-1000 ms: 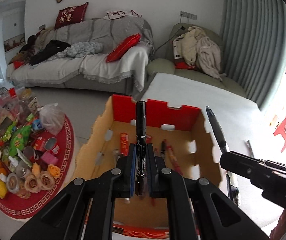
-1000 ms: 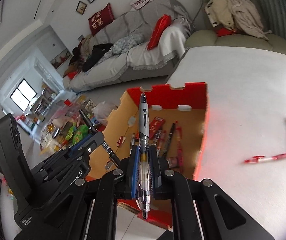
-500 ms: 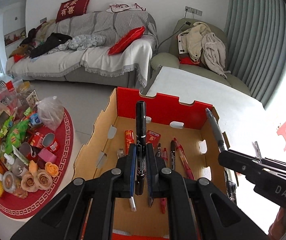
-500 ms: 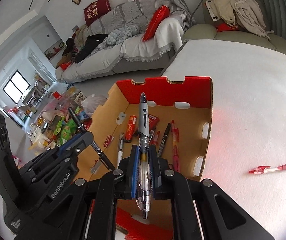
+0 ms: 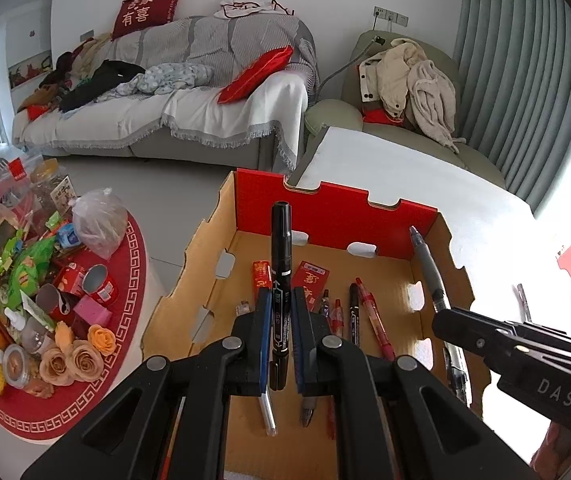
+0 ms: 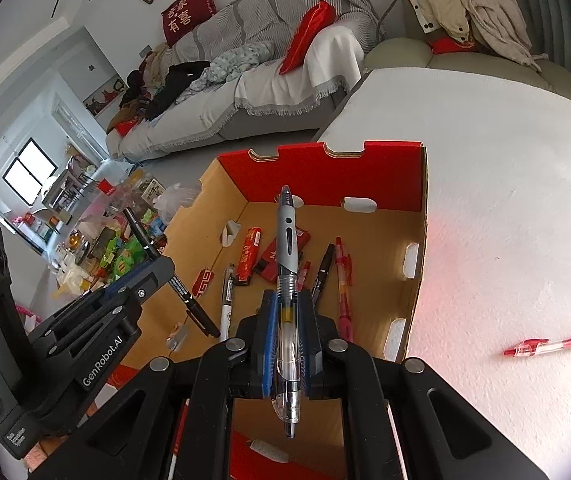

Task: Organize rigid objects
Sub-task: 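Carry the marker in the left tool while the right tool carries the gel pen to the box, then open the left tool over the box while the right tool releases the gel pen inside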

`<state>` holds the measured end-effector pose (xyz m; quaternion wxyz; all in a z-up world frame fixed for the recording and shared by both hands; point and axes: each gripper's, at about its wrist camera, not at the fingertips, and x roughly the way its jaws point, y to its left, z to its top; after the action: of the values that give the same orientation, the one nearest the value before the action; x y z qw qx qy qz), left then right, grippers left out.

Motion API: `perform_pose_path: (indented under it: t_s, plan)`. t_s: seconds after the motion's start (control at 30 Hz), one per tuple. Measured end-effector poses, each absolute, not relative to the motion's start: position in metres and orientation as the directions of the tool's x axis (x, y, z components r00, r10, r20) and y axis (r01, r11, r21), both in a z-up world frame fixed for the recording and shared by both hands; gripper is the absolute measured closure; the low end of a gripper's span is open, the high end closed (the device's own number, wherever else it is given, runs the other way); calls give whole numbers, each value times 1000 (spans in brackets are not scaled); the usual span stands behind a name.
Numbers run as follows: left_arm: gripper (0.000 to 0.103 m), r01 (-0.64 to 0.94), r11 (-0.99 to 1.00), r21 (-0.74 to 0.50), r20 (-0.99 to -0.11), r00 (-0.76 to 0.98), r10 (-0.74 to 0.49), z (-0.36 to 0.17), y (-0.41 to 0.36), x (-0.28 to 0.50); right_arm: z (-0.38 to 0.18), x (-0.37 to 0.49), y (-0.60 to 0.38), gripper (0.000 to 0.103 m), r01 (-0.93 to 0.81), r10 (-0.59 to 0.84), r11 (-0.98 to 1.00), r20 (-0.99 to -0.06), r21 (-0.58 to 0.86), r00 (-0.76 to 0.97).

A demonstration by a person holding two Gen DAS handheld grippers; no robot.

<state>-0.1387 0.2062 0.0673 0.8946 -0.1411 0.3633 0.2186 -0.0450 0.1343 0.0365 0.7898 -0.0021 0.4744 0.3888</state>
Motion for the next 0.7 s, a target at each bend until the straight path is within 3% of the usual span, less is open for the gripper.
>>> perform_pose_path:
  t_s: [0.7]
  plan:
    - [93,-469,881,-68,-756,600,261,44,206,-111,15,-30,141,92,-591,593,715,-772,373,230]
